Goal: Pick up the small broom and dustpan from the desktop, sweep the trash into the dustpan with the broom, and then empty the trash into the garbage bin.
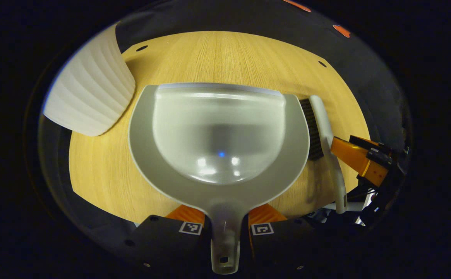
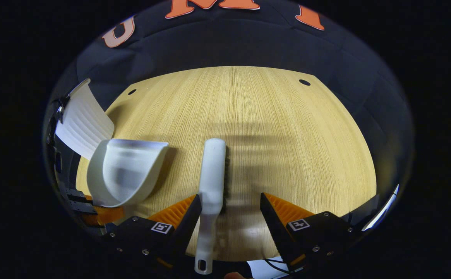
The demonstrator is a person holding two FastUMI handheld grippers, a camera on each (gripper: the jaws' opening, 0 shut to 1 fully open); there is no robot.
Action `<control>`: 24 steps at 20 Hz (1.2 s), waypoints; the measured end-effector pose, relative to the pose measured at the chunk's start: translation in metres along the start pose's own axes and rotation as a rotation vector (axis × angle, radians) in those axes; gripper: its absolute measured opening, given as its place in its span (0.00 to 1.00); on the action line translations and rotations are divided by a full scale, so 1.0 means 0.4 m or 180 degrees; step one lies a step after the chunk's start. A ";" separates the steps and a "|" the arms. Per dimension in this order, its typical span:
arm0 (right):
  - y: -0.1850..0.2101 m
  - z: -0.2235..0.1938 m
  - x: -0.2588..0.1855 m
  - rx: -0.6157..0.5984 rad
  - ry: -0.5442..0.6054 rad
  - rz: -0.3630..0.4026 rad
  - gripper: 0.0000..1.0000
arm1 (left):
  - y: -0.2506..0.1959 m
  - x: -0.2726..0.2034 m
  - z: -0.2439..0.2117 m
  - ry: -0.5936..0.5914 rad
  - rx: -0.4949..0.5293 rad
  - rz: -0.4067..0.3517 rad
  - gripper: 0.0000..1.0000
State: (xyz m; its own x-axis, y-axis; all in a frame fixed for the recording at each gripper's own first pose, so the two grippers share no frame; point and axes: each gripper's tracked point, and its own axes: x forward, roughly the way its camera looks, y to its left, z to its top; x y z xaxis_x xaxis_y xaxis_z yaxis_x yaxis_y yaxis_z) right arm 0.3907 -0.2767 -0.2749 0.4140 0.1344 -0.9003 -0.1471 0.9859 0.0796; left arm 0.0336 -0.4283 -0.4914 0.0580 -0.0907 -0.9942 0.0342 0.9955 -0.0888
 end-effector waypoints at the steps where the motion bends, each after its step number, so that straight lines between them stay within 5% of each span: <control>1: -0.001 -0.001 0.000 0.0005 0.0002 -0.0011 0.93 | -0.002 0.006 -0.006 0.0028 -0.0036 -0.0021 0.32; 12: -0.024 0.001 0.001 -0.0163 0.0076 -0.0230 0.96 | 0.000 0.029 -0.011 0.0036 -0.0023 0.0013 0.37; 24: -0.004 0.056 -0.078 -0.0062 -0.0004 -0.0148 0.95 | -0.026 -0.080 0.029 -0.0329 0.0037 0.0025 0.65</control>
State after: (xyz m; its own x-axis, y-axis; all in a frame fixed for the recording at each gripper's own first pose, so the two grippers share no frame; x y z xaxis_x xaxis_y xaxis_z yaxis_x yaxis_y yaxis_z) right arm 0.3979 -0.2802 -0.2373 0.4219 0.0886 -0.9023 -0.1451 0.9890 0.0293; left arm 0.0428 -0.4362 -0.4581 0.1609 -0.0860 -0.9832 0.0450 0.9958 -0.0797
